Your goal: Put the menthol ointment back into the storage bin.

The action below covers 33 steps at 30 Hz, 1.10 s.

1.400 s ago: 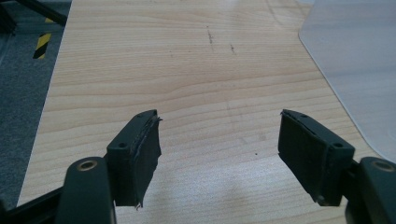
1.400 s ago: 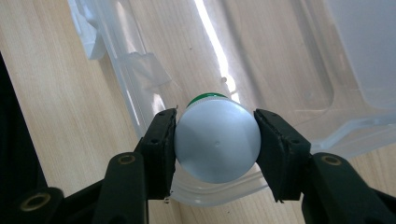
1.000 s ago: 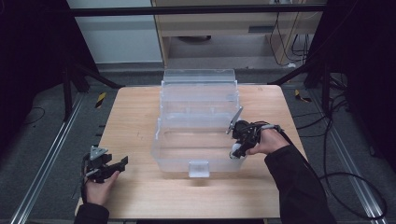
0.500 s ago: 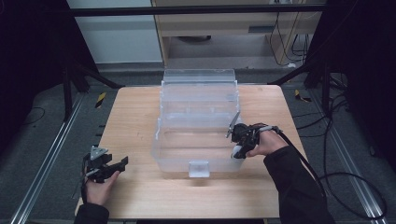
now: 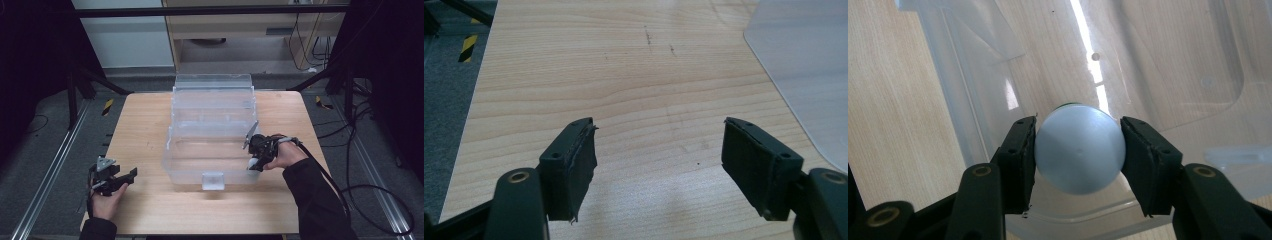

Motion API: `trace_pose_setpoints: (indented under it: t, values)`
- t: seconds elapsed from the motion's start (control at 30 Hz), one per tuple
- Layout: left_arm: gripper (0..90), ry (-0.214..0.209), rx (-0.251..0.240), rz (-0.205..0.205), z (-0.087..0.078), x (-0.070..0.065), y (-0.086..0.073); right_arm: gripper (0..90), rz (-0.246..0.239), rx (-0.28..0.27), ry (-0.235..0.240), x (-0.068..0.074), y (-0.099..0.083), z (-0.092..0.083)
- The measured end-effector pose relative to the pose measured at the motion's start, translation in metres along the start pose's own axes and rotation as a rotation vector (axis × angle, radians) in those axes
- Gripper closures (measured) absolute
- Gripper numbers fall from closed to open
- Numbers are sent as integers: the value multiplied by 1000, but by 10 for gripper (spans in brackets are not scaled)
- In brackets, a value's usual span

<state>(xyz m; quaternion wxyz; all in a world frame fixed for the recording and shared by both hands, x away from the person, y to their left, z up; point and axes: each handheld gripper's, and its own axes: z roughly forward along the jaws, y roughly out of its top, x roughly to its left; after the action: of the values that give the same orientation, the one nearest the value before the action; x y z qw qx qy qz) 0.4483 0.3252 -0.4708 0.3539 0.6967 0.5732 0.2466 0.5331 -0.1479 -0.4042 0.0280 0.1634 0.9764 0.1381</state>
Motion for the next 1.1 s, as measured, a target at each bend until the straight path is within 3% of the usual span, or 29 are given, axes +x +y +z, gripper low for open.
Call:
trace_pose_setpoints:
  t: [0.33,0.47,0.57,0.63,0.7,0.77,0.83,0.97,1.1]
  values:
    - [293,0,1,-1,0,0,0,481,8,-16,-16,2,-1,0]
    - [293,1,-3,0,0,0,0,373,35,-62,-48,3,-2,-4]
    - [293,-1,-2,0,0,0,0,339,72,-144,-88,4,-6,-14]
    - [294,-1,-1,0,0,0,0,317,88,-227,-108,5,-13,-20]
    - [294,-1,1,-2,0,0,0,271,149,-307,-133,5,-22,-27]
    - [294,0,0,-2,0,0,0,221,203,-364,-190,6,-32,-33]
    - [295,-5,4,-4,0,1,-1,185,282,-438,-227,6,-43,-39]
    - [331,-18,17,-4,1,1,-1,160,425,-625,-263,6,-72,-44]
    - [368,-28,27,-12,3,1,-2,146,537,-730,-344,6,-101,-43]
